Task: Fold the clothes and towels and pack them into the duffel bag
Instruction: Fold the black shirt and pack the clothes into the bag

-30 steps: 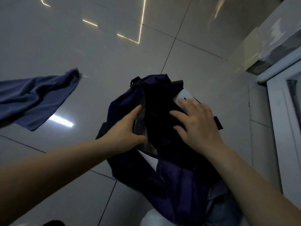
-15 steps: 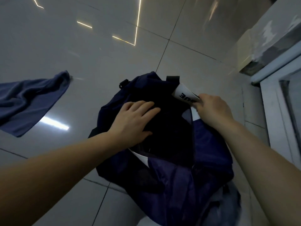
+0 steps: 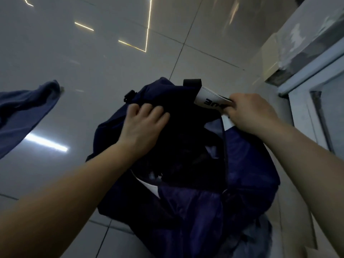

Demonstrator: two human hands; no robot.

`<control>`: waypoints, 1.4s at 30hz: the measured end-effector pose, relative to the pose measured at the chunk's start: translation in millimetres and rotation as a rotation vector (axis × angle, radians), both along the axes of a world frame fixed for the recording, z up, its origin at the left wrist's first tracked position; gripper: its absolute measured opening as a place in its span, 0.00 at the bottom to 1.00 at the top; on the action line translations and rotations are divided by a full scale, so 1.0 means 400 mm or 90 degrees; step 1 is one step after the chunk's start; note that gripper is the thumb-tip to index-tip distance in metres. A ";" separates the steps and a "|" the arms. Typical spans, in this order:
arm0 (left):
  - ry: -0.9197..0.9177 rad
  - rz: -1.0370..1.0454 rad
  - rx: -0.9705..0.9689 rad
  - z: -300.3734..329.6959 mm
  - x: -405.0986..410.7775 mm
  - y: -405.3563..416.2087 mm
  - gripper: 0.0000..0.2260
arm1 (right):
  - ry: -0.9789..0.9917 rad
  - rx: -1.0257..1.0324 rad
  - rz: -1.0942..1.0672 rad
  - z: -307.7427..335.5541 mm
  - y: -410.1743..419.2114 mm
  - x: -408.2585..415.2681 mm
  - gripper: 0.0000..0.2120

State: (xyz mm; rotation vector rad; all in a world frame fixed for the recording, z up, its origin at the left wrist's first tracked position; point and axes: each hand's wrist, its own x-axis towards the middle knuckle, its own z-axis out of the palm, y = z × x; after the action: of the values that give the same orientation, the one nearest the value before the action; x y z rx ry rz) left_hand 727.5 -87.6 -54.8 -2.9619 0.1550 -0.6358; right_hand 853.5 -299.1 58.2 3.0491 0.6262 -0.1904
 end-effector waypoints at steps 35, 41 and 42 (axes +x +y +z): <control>0.662 0.061 -0.221 -0.092 0.077 -0.085 0.42 | -0.124 -0.247 0.108 0.018 0.236 0.073 0.15; 0.450 -0.033 -0.118 -0.051 -0.008 -0.129 0.32 | -0.069 -0.201 0.116 -0.048 0.152 0.037 0.15; 0.446 -0.074 -0.115 -0.058 -0.029 -0.137 0.30 | -0.063 -0.186 0.113 -0.046 0.133 0.031 0.16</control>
State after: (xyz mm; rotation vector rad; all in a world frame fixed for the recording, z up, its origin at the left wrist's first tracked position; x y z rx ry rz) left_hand 715.9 -142.4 -77.8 -3.2249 0.3387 0.4302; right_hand 865.8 -245.7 39.6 2.6899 0.7804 -0.1136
